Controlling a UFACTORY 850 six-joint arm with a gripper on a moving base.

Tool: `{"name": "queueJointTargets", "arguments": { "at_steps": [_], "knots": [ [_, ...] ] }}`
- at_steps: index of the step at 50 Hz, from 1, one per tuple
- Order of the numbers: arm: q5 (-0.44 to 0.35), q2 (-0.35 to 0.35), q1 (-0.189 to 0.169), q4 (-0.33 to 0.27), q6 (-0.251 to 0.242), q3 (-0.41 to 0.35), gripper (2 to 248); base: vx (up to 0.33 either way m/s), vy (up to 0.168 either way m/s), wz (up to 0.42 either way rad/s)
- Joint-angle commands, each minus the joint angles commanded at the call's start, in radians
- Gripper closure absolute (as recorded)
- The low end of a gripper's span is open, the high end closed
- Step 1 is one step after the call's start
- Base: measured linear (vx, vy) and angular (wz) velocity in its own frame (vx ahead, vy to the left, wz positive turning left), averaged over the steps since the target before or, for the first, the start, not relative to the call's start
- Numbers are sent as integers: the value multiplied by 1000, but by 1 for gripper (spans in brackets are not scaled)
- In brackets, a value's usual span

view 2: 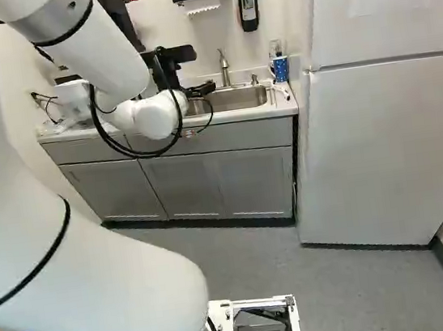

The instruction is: Rinse the cup and place it in the tray

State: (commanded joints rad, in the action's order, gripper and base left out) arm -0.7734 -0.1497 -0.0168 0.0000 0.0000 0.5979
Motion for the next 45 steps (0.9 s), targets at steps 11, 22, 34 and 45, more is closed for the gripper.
{"name": "queueJointTargets", "arguments": {
  "at_steps": [11,22,34,45],
  "knots": [
    [21,10,0,0,0,34,3,0,0,0],
    [43,21,0,0,0,68,3,0,0,0],
    [70,34,1,0,0,105,3,0,0,0],
    [103,46,1,0,0,140,3,0,0,0]
  ]
}}
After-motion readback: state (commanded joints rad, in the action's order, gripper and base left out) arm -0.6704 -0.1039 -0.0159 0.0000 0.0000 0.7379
